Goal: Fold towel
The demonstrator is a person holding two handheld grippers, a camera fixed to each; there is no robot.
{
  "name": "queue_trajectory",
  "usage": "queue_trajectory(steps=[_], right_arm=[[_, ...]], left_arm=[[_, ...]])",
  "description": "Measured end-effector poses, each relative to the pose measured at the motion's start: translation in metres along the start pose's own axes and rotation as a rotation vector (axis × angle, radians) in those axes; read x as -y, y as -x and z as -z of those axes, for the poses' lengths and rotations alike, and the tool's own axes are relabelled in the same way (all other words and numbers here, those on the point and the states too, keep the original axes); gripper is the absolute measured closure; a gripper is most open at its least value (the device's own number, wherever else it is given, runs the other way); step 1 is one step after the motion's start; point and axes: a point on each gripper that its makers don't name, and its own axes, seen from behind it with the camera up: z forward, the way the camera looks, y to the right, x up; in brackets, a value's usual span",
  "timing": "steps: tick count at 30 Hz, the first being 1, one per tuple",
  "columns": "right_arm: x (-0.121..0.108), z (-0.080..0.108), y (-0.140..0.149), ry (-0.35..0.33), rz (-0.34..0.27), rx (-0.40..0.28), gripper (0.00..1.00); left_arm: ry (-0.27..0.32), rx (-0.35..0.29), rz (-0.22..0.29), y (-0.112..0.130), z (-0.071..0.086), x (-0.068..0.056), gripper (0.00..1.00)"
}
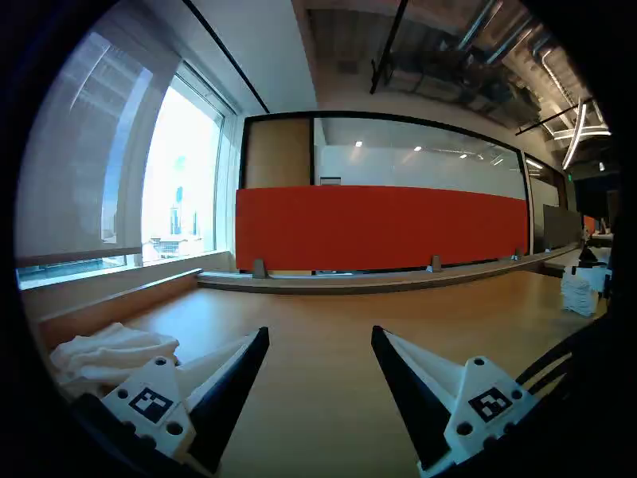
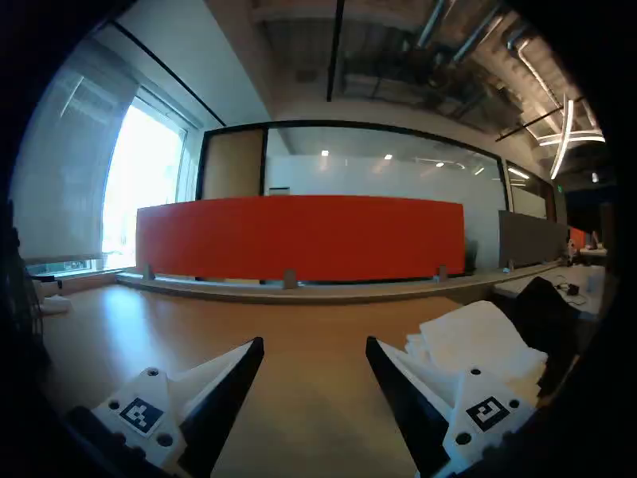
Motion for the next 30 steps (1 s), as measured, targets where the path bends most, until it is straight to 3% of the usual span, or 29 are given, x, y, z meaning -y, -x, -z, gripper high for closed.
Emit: queue_trajectory(steps=[30], right_arm=[[0.000, 0.000, 0.000, 0.000, 0.000, 0.000, 0.00]], left_arm=[[0.001, 0.005, -0.001, -0.011, 0.003, 0.001, 0.04]])
